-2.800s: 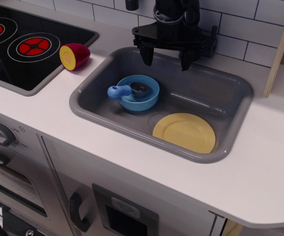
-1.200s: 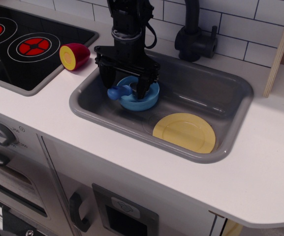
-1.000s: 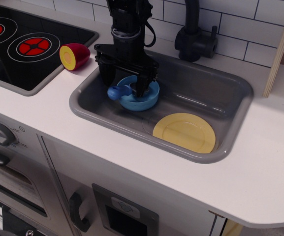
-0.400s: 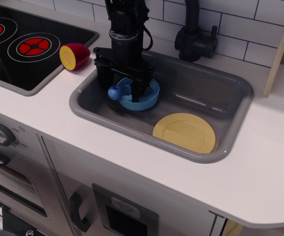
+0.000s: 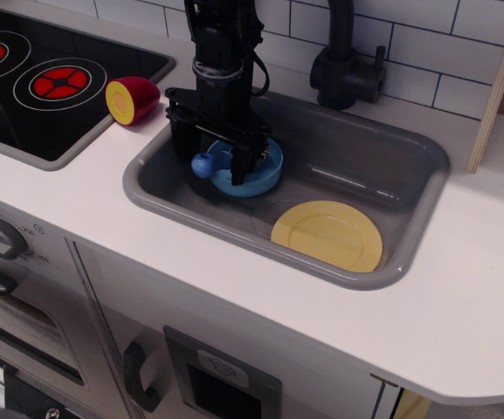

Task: Take spoon out of bowl sink

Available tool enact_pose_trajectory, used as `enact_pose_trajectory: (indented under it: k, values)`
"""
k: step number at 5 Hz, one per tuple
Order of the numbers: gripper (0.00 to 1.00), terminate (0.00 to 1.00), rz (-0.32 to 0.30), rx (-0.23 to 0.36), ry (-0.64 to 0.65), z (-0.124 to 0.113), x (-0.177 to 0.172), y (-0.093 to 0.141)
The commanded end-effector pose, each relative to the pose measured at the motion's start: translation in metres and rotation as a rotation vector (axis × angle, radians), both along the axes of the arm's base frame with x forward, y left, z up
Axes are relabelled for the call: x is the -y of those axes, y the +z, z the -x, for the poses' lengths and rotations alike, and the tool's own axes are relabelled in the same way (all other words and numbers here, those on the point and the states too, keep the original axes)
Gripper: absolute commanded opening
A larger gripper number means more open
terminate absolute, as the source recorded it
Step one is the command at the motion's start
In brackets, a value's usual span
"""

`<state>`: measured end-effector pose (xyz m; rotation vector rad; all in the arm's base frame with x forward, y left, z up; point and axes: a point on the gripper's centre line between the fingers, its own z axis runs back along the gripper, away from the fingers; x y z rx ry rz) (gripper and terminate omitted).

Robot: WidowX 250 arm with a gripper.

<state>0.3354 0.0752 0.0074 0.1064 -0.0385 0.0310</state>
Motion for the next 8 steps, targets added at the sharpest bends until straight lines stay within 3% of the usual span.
enact_pose_trajectory:
  k: [1,3,5,6,7,8]
  values:
    - [0.0,0.0,-0.004,0.045,0.018,-0.007,0.001,0.012]
    - [0.0,0.0,0.0,0.066,0.026,-0.01,0.001,0.019]
    - [0.0,0.0,0.052,0.139,0.104,-0.017,-0.002,0.06]
    - [0.0,0.0,0.068,0.17,0.102,-0.015,0.001,0.07]
    - [0.0,0.0,0.062,0.179,0.097,-0.001,0.004,0.069]
    - [0.0,0.0,0.078,0.174,-0.008,0.032,0.007,0.066]
